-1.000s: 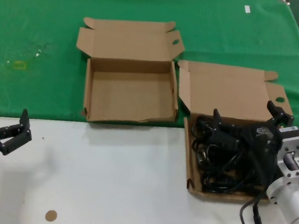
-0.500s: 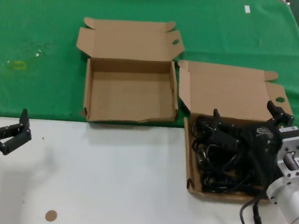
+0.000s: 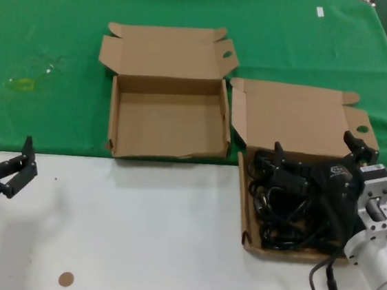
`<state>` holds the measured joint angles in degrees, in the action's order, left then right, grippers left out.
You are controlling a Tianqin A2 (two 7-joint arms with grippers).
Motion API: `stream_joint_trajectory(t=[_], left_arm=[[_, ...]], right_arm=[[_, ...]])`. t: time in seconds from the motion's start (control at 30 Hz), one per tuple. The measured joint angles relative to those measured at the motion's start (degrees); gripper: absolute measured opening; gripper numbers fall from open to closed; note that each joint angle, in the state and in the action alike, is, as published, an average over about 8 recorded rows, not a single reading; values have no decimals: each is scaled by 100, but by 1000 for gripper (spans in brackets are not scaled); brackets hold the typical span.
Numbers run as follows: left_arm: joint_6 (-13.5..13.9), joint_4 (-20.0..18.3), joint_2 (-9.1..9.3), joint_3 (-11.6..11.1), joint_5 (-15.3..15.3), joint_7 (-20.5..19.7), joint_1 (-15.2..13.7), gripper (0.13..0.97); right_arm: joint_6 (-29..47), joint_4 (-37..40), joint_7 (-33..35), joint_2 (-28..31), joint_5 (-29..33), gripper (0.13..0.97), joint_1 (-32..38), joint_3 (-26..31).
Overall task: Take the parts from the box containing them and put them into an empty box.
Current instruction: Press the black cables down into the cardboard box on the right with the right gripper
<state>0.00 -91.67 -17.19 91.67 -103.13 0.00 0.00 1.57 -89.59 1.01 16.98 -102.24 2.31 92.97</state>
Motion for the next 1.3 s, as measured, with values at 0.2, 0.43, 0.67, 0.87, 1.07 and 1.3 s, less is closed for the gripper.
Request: stream_joint_trajectory(t=[0.2, 0.43, 0.67, 0.87, 1.07, 1.3], left_arm=[[0, 0, 0, 0, 0, 0, 0, 739], [0, 0, 0, 0, 0, 0, 0, 671], [0, 0, 0, 0, 0, 0, 0, 477], [0, 0, 0, 0, 0, 0, 0, 364], [0, 0, 0, 0, 0, 0, 0, 296], [0, 0, 0, 0, 0, 0, 0, 215]], right_arm=[[-68, 15, -11, 100, 2, 966, 3, 135], [-109, 117, -43, 461, -10, 966, 112, 456], [-58, 182, -272, 1201, -138, 966, 386, 909], [25, 126, -626, 2090, -255, 966, 751, 1506], [768, 135, -971, 2908, -19, 966, 1222, 1913], [2379, 365, -757, 3468, 136, 966, 1877, 1961]])
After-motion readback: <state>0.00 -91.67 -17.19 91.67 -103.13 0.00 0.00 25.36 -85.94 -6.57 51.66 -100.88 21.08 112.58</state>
